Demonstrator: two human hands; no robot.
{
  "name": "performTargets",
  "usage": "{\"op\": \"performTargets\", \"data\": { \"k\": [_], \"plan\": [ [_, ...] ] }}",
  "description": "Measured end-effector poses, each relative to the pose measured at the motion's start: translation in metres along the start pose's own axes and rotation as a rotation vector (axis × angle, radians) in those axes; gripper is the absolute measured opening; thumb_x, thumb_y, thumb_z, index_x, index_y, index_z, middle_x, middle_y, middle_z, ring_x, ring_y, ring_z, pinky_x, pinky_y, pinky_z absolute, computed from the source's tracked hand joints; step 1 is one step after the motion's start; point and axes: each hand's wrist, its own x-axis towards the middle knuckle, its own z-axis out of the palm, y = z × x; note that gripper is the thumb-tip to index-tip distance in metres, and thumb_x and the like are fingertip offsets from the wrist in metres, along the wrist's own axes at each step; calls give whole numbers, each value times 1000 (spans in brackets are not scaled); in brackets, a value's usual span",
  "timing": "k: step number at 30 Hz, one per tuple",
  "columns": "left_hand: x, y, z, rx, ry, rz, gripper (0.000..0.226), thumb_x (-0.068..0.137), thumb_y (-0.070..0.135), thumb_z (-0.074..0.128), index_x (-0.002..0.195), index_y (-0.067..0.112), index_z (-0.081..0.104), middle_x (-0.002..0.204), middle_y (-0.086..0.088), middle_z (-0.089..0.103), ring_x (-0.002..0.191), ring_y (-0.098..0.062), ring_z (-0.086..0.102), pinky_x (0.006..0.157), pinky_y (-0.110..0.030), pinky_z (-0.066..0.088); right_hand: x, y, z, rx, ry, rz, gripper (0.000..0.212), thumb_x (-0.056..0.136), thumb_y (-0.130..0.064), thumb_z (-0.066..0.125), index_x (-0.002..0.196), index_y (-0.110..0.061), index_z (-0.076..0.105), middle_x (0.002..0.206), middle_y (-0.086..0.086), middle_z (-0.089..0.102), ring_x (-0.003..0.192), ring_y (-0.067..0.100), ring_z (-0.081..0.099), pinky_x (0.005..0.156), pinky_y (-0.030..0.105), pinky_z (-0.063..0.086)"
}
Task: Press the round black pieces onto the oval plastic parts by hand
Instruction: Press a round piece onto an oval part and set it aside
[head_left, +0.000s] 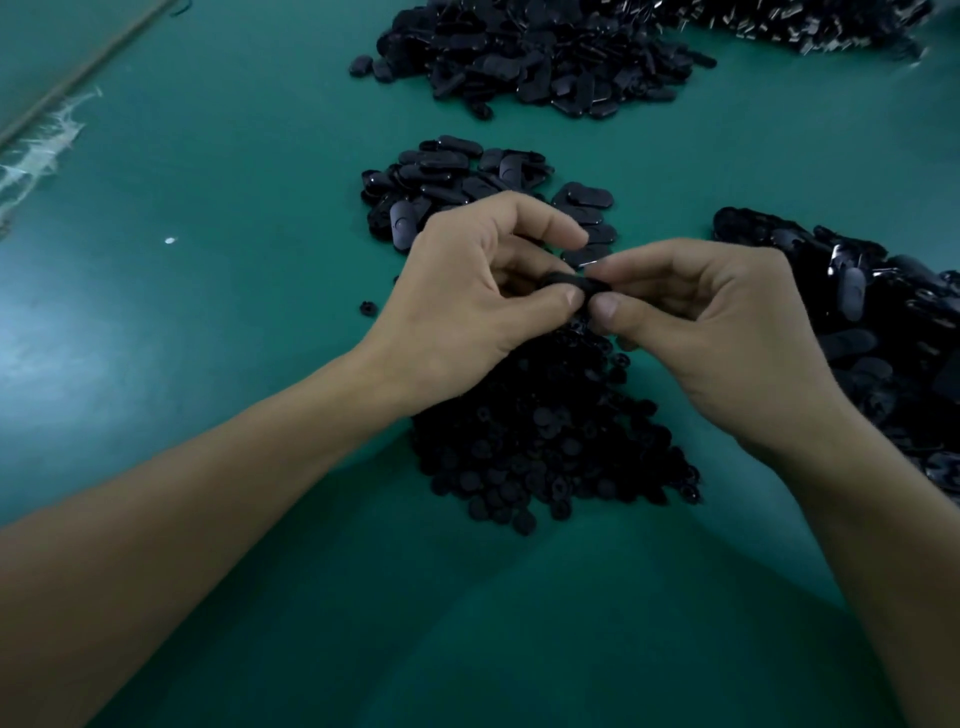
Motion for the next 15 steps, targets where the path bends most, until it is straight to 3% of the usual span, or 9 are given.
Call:
{"op": "performTargets", "data": {
  "k": [7, 15],
  "plan": [
    [2, -1, -1, -86, -1, -90, 31, 80, -4, 79, 97, 16, 64, 75, -2, 76, 62, -13, 71, 65, -22, 57, 1, 4, -1, -1, -16, 26, 12, 82, -16, 78, 88, -25, 72, 73, -6, 75, 64, 7, 70, 62, 16, 52],
    [2, -5, 1, 14, 19, -84, 29, 79, 1, 81, 94, 23, 67, 78, -5, 77, 65, -19, 74, 68, -29, 61, 2, 5, 6, -155, 27, 80, 7, 77, -32, 72, 81, -29, 67, 72, -13, 71, 65, 6, 67, 66, 25, 56]
  ]
}}
